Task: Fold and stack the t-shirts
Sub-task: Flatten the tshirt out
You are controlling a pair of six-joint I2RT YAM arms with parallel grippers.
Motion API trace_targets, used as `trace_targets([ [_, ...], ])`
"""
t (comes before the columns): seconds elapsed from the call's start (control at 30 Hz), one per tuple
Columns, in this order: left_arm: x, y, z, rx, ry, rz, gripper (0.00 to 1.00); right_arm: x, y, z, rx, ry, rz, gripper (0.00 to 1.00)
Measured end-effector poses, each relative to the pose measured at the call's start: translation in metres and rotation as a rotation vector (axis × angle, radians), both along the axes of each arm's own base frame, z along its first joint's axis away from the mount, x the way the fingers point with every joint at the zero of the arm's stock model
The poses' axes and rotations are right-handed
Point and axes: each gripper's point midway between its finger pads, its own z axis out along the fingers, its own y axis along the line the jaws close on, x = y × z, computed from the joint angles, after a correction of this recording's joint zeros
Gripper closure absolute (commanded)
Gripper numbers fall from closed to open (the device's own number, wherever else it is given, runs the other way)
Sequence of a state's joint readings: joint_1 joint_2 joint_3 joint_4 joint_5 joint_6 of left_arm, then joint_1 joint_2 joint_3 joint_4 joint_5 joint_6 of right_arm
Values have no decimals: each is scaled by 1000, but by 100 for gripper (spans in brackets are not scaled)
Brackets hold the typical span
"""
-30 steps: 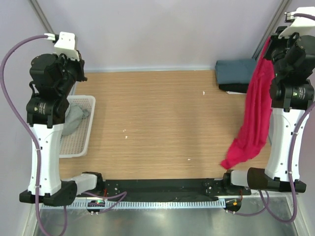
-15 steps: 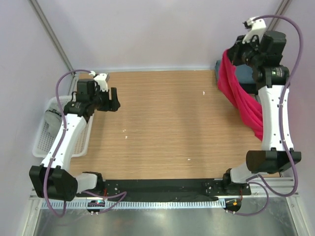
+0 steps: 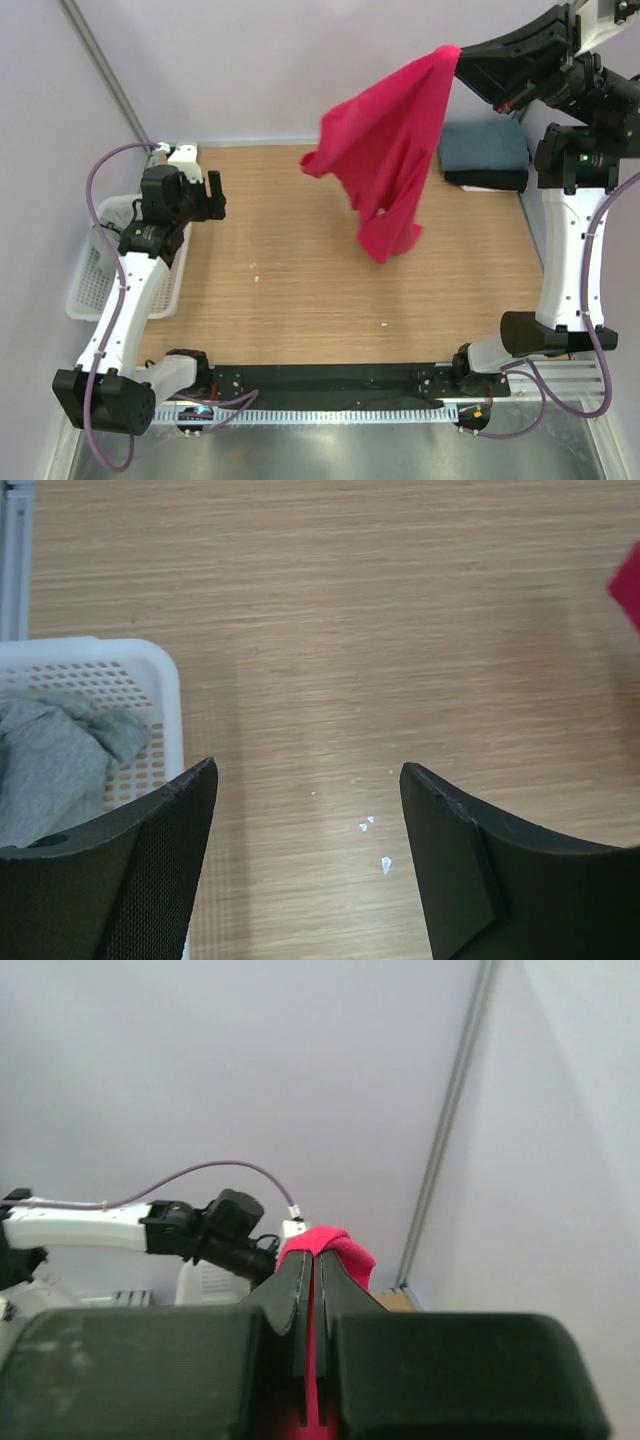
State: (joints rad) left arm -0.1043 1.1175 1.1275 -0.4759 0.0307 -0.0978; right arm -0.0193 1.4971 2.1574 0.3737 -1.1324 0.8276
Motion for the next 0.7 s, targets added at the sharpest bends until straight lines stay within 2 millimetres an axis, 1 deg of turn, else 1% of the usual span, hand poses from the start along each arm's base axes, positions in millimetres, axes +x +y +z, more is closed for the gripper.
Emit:
trace_targets([
  [0.03, -2, 3, 0, 5, -4, 12, 25, -10, 2, -1, -6, -15, 48, 99],
  [0.07, -3, 7, 1, 9, -10, 26, 25, -14, 3, -3, -12, -21, 65, 99],
  [0.13, -4, 9, 7, 12, -29, 38, 25, -14, 4, -13, -24, -11, 95, 98],
  [0.17, -5, 10, 9, 12, -36, 41, 25, -9, 4, -19, -27, 4, 93, 99],
  [0.2, -5, 10, 10, 10, -39, 39, 25, 4, 4, -29, -32, 33, 85, 99],
  [0.27, -6, 8, 10, 5, -38, 27, 27, 35, 1, -52, -41, 99, 34, 99],
  [0.3, -6, 5, 10, -1, -35, 12, 28, 57, -1, -66, -42, 132, -16, 99],
  [0.37, -9, -3, 7, -19, -22, -37, 30, 102, -9, -107, -62, 227, -120, 99],
  [0.4, -13, -11, 4, -32, -4, -80, 32, 119, -13, -125, -77, 264, -159, 99],
  [0.43, -15, -16, 1, -39, 10, -110, 33, 143, -19, -154, -102, 314, -218, 99],
  [0.47, -19, -21, -3, -46, 32, -143, 34, 159, -24, -178, -123, 360, -251, 99],
  [0.53, -25, -33, -14, -64, 88, -214, 35, 195, -37, -233, -175, 461, -326, 99],
  [0.57, -28, -37, -20, -70, 117, -241, 35, 212, -44, -264, -201, 522, -363, 99],
  [0.63, -33, -43, -30, -82, 162, -274, 34, 238, -61, -323, -246, 648, -447, 99],
  [0.67, -35, -45, -33, -85, 176, -289, 34, 246, -68, -349, -268, 706, -488, 99],
  [0.7, -38, -47, -34, -81, 182, -309, 35, 251, -75, -369, -289, 752, -526, 99],
])
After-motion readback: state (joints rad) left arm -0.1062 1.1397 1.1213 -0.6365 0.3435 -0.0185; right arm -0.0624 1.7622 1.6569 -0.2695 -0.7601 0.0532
